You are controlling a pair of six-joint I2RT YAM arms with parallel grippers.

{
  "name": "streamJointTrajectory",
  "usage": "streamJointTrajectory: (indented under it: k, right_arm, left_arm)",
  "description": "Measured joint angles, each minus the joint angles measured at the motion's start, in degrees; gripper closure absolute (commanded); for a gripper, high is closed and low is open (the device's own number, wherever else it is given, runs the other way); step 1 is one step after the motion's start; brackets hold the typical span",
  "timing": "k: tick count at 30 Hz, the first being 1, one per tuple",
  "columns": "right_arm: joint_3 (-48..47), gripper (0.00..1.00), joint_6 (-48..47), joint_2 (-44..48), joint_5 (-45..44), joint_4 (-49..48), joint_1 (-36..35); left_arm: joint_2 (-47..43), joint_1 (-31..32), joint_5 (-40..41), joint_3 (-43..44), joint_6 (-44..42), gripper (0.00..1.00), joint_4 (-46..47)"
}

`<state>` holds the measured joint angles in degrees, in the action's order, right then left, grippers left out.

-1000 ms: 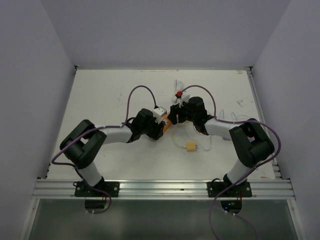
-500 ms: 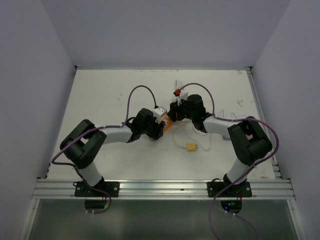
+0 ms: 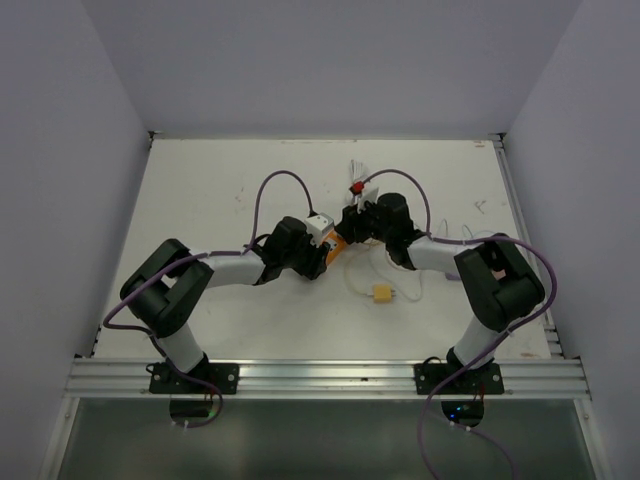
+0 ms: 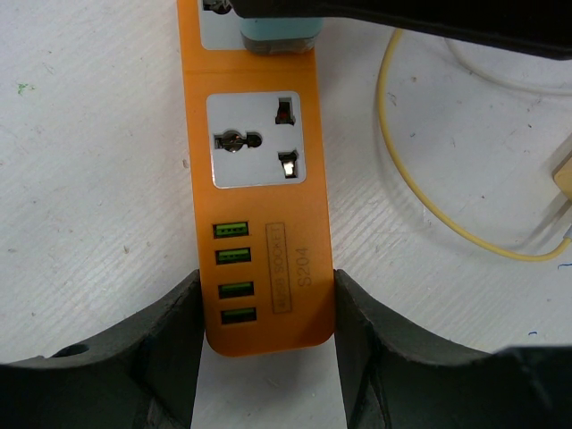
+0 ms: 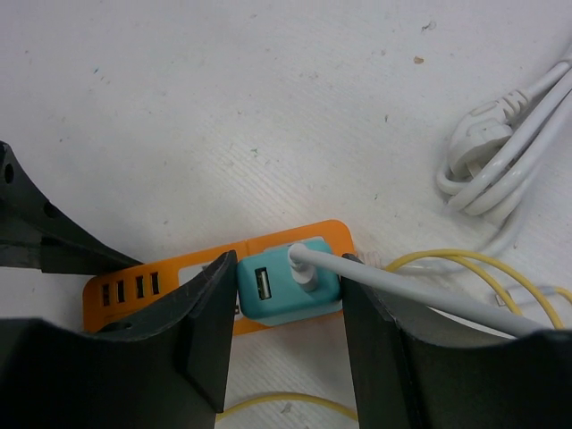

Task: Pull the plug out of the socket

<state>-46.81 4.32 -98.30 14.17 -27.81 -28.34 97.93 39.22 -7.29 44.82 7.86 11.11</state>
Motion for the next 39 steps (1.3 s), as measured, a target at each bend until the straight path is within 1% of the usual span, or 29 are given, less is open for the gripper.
streamJointTrajectory:
  k: [12, 32, 39]
  right_arm:
    - [4.48, 1.00, 2.56, 1.46, 0.48, -5.95, 0.59]
    - [4.61, 1.00, 2.38, 3.45, 0.44, -3.87, 0.76]
    - [4.74, 1.00, -0.22, 5.20, 0.11, -2.03, 0.55]
  left_arm:
    - [0.28, 0.00, -0.20, 0.31, -0.17, 1.00, -0.13]
    - [0.81, 0.02, -1.75, 0.90, -0.15, 1.00, -0.20]
    - [1.25, 0.07, -2.64, 1.53, -0.13, 1.00, -0.44]
